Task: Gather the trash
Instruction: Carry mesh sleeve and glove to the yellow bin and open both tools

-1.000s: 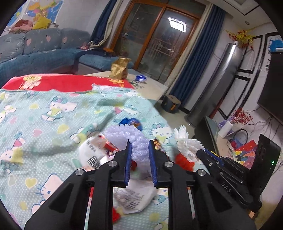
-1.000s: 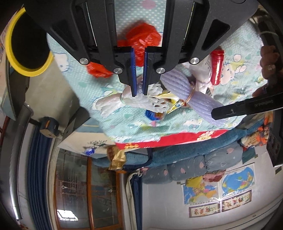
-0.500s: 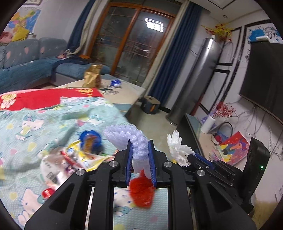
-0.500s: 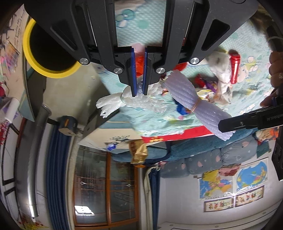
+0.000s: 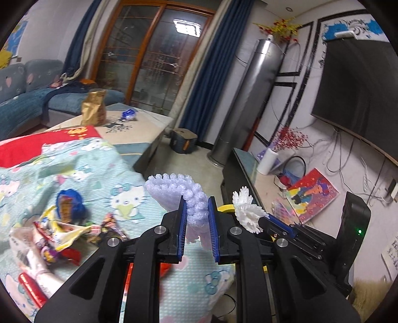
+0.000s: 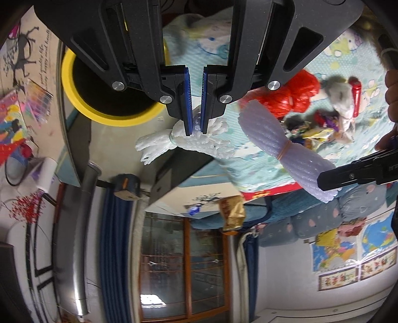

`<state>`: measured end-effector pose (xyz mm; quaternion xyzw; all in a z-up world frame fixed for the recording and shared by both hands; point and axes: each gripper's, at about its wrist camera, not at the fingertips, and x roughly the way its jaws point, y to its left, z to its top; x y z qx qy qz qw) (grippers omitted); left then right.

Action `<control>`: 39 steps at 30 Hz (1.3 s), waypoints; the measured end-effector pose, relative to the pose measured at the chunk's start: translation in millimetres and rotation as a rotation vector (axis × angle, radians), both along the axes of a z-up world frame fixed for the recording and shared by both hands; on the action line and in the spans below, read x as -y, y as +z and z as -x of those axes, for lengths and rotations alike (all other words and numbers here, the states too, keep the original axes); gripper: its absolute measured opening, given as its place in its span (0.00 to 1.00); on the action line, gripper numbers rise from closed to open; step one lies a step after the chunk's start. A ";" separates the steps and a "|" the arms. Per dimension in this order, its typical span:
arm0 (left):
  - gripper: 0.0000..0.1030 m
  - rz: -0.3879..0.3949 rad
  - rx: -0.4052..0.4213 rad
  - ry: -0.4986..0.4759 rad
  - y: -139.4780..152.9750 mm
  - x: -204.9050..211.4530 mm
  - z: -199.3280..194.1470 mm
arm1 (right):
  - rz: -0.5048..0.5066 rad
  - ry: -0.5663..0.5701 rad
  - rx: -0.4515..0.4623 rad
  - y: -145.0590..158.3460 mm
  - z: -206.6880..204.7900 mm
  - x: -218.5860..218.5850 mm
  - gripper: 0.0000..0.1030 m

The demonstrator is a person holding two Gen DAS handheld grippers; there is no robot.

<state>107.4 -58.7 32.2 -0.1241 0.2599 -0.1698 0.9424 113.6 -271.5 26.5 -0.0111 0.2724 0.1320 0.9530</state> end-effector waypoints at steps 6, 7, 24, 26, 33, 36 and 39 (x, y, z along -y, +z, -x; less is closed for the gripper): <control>0.15 -0.018 -0.004 -0.054 -6.6 29.0 -7.2 | -0.025 -0.053 -0.033 -5.5 -2.8 27.2 0.04; 0.15 -0.023 -0.006 -0.062 -8.1 33.1 -8.4 | -0.041 -0.060 -0.044 -7.4 -3.6 33.5 0.04; 0.15 -0.077 -0.057 -0.168 -41.8 112.5 -50.3 | -0.087 -0.163 -0.169 -35.5 -16.4 97.3 0.04; 0.15 -0.087 -0.068 -0.176 -47.1 120.3 -56.8 | -0.096 -0.174 -0.183 -39.7 -17.5 104.0 0.04; 0.15 -0.109 -0.103 -0.200 -61.5 139.1 -75.4 | -0.123 -0.210 -0.225 -50.4 -23.3 122.6 0.04; 0.16 -0.109 -0.115 -0.214 -66.1 151.9 -83.6 | -0.135 -0.235 -0.238 -54.9 -25.2 130.5 0.05; 0.34 -0.072 -0.130 -0.241 -72.4 159.3 -92.1 | -0.147 -0.292 -0.249 -59.8 -26.3 141.0 0.31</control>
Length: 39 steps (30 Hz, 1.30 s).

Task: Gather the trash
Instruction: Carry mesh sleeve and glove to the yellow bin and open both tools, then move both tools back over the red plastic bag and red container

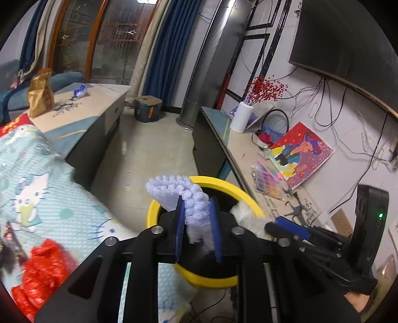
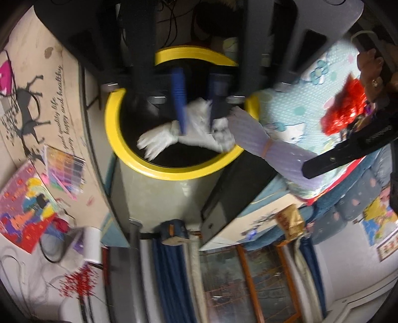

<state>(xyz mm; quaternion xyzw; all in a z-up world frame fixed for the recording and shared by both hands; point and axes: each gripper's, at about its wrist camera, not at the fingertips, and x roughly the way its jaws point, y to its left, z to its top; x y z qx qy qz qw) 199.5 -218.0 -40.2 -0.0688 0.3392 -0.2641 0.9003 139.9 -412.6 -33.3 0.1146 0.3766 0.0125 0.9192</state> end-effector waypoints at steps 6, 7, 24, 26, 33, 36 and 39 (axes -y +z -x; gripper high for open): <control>0.82 -0.047 -0.004 -0.009 -10.9 3.2 5.8 | 0.038 -0.071 0.008 2.2 4.1 8.3 0.51; 0.85 -0.051 0.003 -0.003 -10.2 1.4 9.4 | 0.055 -0.077 0.019 4.0 5.2 7.1 0.54; 0.94 -0.147 0.111 0.247 18.7 -82.2 60.0 | 0.084 0.066 0.124 30.4 19.9 -60.4 0.68; 0.94 -0.138 0.114 0.283 21.7 -95.2 64.3 | 0.087 0.081 0.133 33.0 21.9 -69.3 0.70; 0.94 -0.140 0.141 0.372 29.5 -126.9 78.0 | 0.095 0.148 0.173 43.1 30.5 -98.4 0.75; 0.94 -0.143 0.151 0.405 33.5 -137.0 82.0 | 0.096 0.180 0.181 46.0 32.9 -111.5 0.76; 0.94 -0.147 0.166 0.435 37.8 -146.7 86.7 | 0.095 0.207 0.187 48.1 34.8 -124.1 0.77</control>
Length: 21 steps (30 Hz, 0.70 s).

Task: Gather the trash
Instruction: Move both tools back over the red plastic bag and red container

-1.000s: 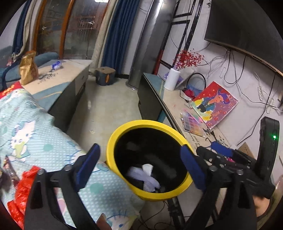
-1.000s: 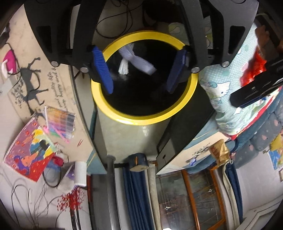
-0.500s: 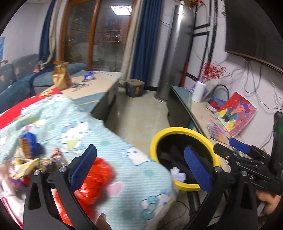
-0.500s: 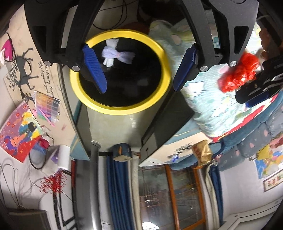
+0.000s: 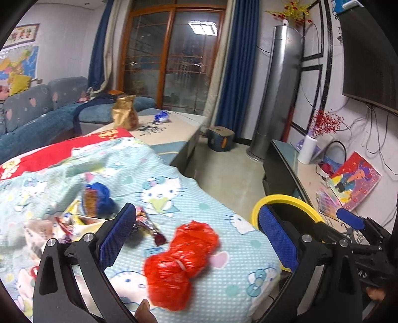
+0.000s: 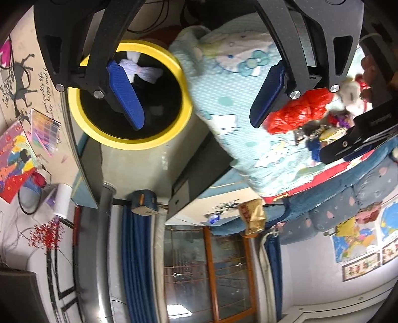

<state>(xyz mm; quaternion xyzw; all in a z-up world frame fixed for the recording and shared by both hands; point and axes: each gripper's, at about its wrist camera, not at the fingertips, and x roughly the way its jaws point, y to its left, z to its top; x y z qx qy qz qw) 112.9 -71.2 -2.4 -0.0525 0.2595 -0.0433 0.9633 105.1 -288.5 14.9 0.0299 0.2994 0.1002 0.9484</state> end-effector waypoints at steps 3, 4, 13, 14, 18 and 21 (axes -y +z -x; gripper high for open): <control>0.94 -0.002 0.009 0.026 2.5 -10.8 4.5 | -0.007 0.029 -0.003 1.0 0.8 -12.2 0.77; 0.94 -0.002 0.010 0.033 3.4 -13.2 5.5 | -0.009 0.040 -0.005 1.0 1.2 -16.8 0.77; 0.94 -0.007 0.028 0.123 9.0 -49.2 18.5 | -0.033 0.139 -0.010 4.3 3.3 -60.5 0.77; 0.94 -0.008 0.030 0.134 9.5 -53.7 20.1 | -0.034 0.147 -0.011 4.3 3.4 -64.3 0.77; 0.94 -0.008 0.036 0.184 10.5 -73.1 28.2 | -0.038 0.181 -0.017 2.6 3.3 -81.1 0.77; 0.94 -0.005 0.035 0.214 10.6 -87.2 32.1 | -0.042 0.202 -0.024 0.5 2.8 -92.7 0.77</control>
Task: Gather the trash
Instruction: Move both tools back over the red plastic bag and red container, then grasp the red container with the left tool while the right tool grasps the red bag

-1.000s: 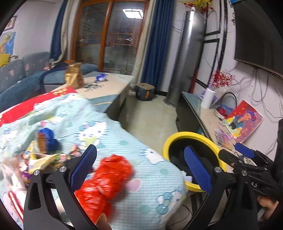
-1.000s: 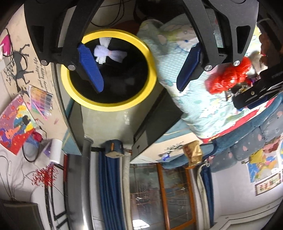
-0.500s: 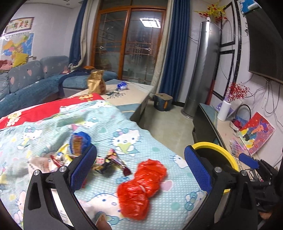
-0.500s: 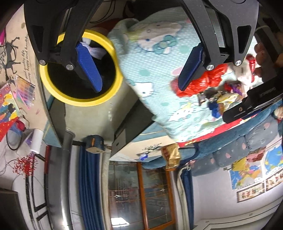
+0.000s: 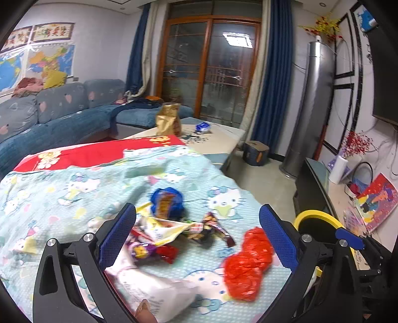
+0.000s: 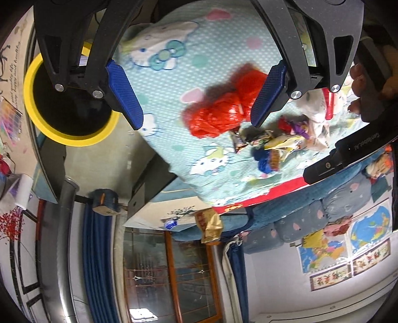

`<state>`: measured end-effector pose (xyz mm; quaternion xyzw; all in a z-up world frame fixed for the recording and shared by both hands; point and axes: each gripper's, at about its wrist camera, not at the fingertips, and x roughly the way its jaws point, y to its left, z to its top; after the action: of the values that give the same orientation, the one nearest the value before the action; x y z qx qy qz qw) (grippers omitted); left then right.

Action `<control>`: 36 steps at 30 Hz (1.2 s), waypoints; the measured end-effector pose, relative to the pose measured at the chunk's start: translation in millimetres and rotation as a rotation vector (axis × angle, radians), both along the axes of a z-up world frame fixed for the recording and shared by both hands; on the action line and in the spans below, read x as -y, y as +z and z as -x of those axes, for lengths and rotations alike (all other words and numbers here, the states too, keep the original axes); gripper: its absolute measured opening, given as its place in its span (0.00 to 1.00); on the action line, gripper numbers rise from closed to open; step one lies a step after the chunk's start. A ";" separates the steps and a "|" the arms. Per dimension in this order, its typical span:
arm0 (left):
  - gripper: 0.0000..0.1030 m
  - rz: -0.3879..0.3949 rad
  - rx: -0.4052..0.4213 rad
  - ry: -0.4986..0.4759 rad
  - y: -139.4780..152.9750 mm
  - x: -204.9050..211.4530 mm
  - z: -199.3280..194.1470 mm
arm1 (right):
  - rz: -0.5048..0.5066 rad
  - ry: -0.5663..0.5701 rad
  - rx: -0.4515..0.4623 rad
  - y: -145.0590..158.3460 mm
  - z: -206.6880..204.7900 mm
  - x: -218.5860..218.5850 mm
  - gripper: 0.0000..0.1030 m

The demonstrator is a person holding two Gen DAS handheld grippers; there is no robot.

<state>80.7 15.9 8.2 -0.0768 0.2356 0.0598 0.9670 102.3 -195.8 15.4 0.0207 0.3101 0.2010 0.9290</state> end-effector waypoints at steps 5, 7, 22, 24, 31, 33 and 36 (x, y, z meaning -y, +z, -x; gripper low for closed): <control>0.94 0.000 -0.006 0.051 -1.7 -20.7 9.9 | 0.003 0.027 -0.010 -4.7 -1.5 -19.2 0.77; 0.94 0.004 -0.009 0.067 -3.3 -28.3 13.0 | 0.004 0.035 -0.020 -8.0 -2.8 -26.3 0.77; 0.94 0.061 -0.104 0.224 -29.1 -95.1 44.8 | 0.062 0.054 -0.093 -40.8 -16.5 -73.7 0.77; 0.93 0.089 -0.131 0.243 -38.4 -103.6 50.7 | 0.065 0.044 -0.106 -44.9 -19.3 -76.7 0.77; 0.93 0.127 -0.222 0.234 -67.2 -113.2 63.4 | 0.072 0.024 -0.141 -55.5 -27.2 -78.1 0.77; 0.92 0.143 -0.244 0.221 -73.4 -111.7 64.9 | 0.066 0.016 -0.155 -59.8 -29.7 -77.5 0.77; 0.84 0.170 -0.263 0.195 -80.2 -108.2 63.8 | 0.057 0.009 -0.170 -64.1 -32.2 -77.5 0.77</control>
<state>17.0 124.1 -72.0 -0.1723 0.3556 0.1428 0.9075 134.4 -118.3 -48.7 0.0099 0.3934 0.1936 0.8987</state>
